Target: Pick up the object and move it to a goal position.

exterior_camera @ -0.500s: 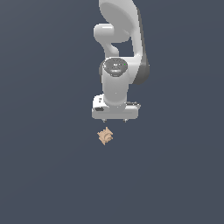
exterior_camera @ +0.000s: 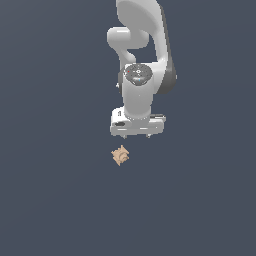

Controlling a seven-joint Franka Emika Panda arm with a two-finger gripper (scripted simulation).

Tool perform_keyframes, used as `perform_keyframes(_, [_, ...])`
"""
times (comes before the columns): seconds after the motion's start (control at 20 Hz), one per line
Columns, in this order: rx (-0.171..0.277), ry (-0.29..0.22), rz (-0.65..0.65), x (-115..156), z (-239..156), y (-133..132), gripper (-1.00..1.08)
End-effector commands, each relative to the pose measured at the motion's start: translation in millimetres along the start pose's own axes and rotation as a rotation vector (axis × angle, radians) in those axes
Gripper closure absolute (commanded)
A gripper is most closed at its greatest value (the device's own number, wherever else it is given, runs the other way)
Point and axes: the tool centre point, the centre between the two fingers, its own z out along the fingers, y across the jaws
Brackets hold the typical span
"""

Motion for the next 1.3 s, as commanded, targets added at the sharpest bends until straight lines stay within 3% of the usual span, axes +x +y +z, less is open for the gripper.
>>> perform_keyframes(0.0, [0.004,-0.001,-0.008,-0.2,-0.7,-3.4,-0.92])
perform_keyframes(0.65, [-0.001,0.001,-0.048,2.0,3.6,2.8,-0.92])
perform_keyframes(1.25, [-0.018,0.009,-0.26,11.9,23.5,28.0,-0.92])
